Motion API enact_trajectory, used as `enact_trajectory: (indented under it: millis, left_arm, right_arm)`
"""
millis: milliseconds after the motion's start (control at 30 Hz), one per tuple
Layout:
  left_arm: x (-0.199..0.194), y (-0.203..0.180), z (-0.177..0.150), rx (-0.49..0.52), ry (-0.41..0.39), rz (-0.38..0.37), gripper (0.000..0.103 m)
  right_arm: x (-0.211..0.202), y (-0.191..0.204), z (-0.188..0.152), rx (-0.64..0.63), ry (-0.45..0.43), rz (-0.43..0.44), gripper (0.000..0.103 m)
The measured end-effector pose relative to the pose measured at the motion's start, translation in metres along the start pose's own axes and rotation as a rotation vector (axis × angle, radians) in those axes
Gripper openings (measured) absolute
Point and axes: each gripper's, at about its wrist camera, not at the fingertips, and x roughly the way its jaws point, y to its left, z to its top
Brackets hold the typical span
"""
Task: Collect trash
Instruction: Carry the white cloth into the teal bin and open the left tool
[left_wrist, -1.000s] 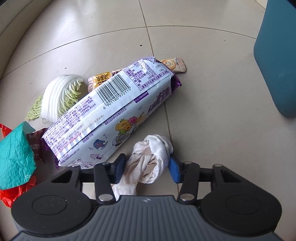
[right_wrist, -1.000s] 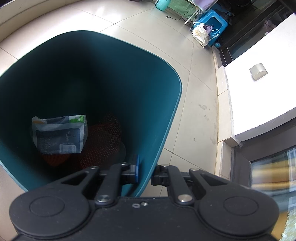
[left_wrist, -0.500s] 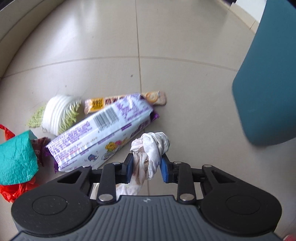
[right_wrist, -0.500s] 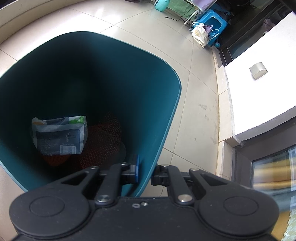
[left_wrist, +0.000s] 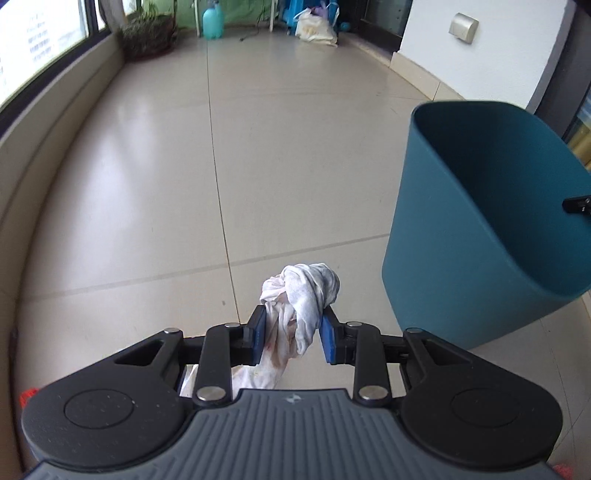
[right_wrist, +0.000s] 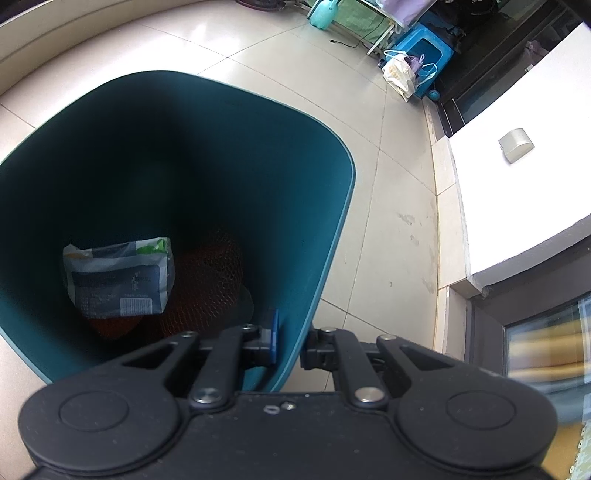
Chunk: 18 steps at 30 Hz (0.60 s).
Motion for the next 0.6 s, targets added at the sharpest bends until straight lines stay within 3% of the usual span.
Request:
enact_trajectory:
  millis: [367,600]
  left_arm:
    - [-0.043,-0.045,0.064,0.085,-0.094,-0.119,0.029]
    - [-0.049,-0.090,0.095,0.161,-0.127,-0.210,0.029]
  right_arm:
    - [0.000,0.000,0.000,-0.015,-0.024,-0.004,0.009]
    - [-0.003,0.002,0.002,-0.027,-0.044,0.004,0.008]
